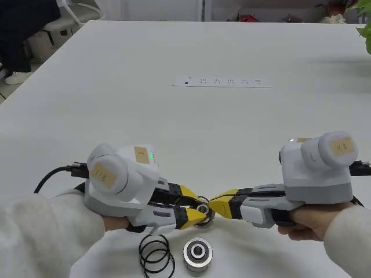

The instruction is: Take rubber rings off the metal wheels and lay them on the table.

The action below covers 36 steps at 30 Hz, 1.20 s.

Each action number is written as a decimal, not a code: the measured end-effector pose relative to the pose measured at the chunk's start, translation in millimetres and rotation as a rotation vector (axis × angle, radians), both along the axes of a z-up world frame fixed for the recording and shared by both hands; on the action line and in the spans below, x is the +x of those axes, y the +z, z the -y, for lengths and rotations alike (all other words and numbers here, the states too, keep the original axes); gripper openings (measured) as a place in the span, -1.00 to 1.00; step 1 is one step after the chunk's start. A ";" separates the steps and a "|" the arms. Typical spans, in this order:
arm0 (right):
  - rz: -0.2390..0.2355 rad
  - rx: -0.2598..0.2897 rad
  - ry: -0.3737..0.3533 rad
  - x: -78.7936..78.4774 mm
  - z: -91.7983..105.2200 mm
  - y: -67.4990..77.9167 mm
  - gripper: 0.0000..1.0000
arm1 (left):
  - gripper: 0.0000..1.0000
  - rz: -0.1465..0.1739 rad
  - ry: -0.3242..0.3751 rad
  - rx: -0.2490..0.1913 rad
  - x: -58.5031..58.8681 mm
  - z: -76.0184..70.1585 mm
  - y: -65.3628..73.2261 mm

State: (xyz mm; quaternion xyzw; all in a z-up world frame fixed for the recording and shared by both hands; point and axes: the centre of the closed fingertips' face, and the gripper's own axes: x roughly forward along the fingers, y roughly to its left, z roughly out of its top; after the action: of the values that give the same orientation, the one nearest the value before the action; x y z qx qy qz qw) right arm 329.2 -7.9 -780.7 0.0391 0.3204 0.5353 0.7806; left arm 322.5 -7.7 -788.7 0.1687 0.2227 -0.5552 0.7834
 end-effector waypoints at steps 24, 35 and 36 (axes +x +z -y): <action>0.019 0.095 -0.040 5.9 -5.1 34.8 -1.00 | 0.26 0.077 0.150 -0.074 -6.2 -67.9 92.2; 0.038 0.125 -0.019 1.5 -15.1 50.9 -1.00 | 0.54 0.111 0.165 -0.061 -33.1 -91.7 114.1; 0.037 0.127 -0.016 0.1 -16.6 52.1 -1.00 | 0.56 0.110 0.174 -0.062 -35.4 -95.2 115.0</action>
State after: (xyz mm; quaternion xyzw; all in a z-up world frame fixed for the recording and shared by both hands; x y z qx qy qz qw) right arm 329.2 8.7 -728.6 0.0812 0.2709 0.5491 0.7865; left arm 287.0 87.5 -673.7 0.1548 0.1758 -0.4815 0.8446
